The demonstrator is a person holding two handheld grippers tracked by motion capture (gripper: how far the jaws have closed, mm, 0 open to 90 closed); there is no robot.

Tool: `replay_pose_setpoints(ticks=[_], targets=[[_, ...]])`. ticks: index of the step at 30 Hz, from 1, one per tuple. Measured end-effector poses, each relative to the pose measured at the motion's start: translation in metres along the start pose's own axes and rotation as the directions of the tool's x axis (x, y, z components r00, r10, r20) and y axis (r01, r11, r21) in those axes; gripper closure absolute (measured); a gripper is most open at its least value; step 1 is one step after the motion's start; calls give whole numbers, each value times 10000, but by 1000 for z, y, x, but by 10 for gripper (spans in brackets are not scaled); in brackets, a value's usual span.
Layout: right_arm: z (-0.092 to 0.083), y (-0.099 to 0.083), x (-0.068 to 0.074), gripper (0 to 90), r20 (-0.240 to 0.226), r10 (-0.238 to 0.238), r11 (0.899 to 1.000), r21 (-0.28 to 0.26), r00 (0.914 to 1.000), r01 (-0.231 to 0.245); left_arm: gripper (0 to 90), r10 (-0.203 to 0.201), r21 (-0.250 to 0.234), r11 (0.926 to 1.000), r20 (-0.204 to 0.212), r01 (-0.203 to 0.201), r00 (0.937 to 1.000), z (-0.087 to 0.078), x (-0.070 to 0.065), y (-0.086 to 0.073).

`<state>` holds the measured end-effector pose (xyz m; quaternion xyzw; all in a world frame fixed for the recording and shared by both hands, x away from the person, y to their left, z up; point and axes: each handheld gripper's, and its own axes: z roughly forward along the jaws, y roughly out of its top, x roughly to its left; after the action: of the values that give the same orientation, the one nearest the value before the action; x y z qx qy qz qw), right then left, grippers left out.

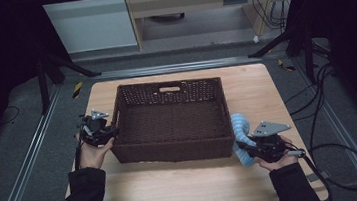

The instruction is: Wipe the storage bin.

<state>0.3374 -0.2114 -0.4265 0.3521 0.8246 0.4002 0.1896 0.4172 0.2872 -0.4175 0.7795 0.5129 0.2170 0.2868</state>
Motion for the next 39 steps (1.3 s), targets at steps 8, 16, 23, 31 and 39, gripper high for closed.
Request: replay_pose_setpoints(ticks=[8, 16, 23, 31, 39], targets=[[-6, 0, 7, 724, 62, -182, 9998, -113, 9998, 182, 719, 20, 11, 10000, -22, -20, 10000, 0, -1, 0], [18, -25, 10, 724, -301, 131, 9950, 996, 9995, -100, 717, -7, 2, 10000, 0, 7, 10000, 0, 0, 0], [-14, -4, 11, 723, -18, 44, 10000, -50, 10000, -44, 717, -18, -10, 10000, 14, 18, 10000, 0, 0, 0], [-16, -4, 18, 724, 23, -42, 9999, -115, 10000, 42, 717, 9, 7, 10000, -11, -9, 10000, 0, -1, 0], [15, -32, 22, 725, -242, 258, 9885, 1494, 9994, -219, 718, 22, 13, 10000, -20, -22, 10000, 0, -1, 0]])
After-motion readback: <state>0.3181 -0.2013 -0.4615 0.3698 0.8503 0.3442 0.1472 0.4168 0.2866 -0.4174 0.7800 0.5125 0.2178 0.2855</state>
